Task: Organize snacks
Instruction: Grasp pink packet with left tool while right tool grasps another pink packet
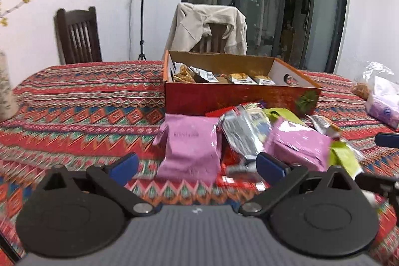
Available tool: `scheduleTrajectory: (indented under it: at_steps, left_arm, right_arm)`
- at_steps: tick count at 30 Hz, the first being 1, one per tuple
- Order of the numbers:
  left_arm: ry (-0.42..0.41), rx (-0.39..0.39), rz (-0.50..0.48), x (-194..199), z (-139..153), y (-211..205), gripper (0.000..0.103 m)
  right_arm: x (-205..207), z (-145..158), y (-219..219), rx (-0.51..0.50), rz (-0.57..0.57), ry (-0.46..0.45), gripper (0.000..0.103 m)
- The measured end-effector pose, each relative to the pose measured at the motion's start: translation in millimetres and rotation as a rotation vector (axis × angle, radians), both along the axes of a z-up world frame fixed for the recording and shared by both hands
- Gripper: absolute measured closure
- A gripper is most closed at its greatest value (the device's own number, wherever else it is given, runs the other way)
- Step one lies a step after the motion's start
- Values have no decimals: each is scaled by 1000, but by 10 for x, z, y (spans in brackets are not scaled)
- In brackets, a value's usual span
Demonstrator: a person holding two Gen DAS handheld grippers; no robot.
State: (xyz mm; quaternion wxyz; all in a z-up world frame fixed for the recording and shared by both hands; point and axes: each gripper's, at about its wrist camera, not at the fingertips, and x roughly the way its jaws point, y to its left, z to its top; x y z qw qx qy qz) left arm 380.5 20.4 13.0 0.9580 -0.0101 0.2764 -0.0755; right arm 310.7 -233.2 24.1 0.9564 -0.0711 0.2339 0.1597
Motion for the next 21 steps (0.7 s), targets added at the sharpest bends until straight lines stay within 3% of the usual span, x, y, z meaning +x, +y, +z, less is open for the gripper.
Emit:
scheduleTrajectory:
  at_steps: [6,12,14,21]
  left_arm:
    - [44,15,-20,497,-238,-17,7]
    - [93,-66,-35,629,-418,127,24]
    - [95,-104,-58,626,-416,173,37]
    - [90,-113,-58,586,-402,182,40]
  right_arm:
    - [553,-74,325,-78,82,23,20]
    - [925,-208,501,-124,110,41,23]
    - [1024,-265,510,-116,118,58,28]
    - [1082,-329,482,-90,120,56,40]
